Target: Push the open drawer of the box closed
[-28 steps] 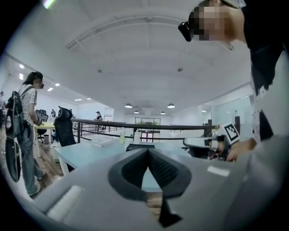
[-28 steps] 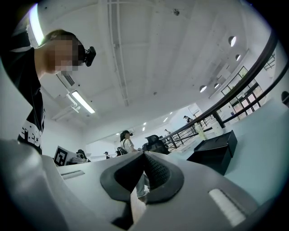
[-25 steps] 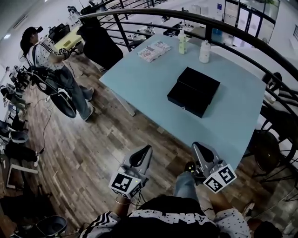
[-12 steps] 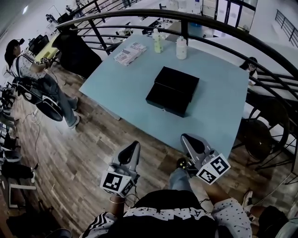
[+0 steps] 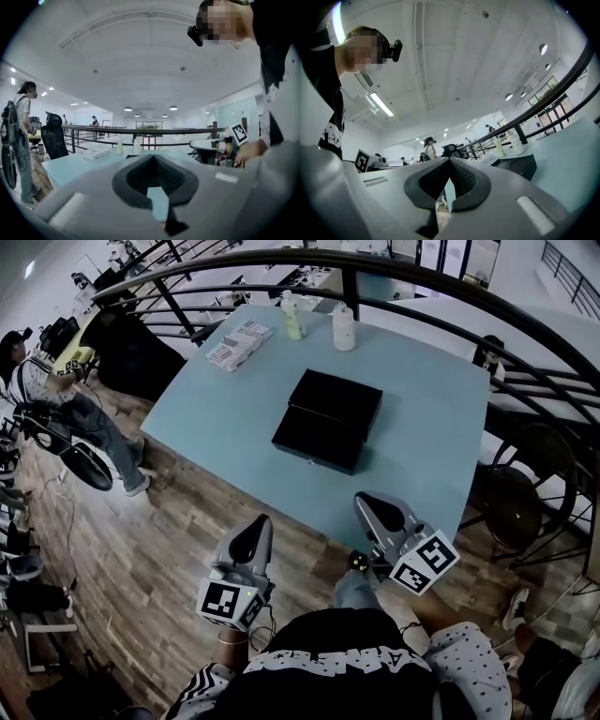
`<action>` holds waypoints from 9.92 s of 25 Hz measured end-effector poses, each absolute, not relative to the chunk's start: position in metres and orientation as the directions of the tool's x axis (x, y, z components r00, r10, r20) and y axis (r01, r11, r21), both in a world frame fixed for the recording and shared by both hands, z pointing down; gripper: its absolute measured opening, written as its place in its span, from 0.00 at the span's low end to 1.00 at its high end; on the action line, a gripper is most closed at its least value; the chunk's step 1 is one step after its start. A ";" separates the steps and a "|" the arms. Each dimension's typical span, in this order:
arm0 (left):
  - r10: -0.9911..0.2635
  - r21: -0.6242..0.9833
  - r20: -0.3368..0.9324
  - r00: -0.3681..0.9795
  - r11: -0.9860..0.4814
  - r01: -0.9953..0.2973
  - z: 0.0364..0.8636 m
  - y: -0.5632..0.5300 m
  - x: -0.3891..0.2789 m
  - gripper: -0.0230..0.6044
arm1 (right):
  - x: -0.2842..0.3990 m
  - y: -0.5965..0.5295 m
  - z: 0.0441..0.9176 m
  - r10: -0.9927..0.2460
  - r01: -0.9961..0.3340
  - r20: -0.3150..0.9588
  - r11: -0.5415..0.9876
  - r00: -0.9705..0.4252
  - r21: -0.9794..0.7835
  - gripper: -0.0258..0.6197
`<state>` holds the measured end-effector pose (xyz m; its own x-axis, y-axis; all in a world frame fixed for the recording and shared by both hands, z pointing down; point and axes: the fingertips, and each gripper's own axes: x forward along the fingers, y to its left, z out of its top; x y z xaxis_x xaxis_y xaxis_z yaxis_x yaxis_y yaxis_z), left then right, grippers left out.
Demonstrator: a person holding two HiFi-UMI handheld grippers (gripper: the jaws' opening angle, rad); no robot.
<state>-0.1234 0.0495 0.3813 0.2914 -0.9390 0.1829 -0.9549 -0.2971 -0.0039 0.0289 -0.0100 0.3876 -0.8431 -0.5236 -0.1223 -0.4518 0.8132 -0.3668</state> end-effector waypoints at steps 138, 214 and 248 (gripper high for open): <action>-0.611 0.073 0.721 0.325 -0.400 -0.914 0.629 -0.192 -0.114 0.04 | 0.026 -0.301 0.566 -0.597 -0.702 0.498 0.712 -0.629 -0.032 0.03; -0.591 0.099 0.708 0.386 -0.458 -0.883 0.631 -0.260 -0.093 0.04 | 0.027 -0.296 0.567 -0.617 -0.711 0.508 0.703 -0.601 0.011 0.03; -0.600 0.101 0.699 0.389 -0.455 -0.885 0.632 -0.277 -0.083 0.04 | 0.032 -0.295 0.567 -0.611 -0.702 0.508 0.712 -0.607 0.016 0.02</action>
<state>-0.0831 -0.2770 0.6320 0.3886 -0.5999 0.6994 -0.8847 -0.4549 0.1014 0.0317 -0.2953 0.5669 -0.6075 -0.6106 0.5081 -0.7022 0.7118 0.0159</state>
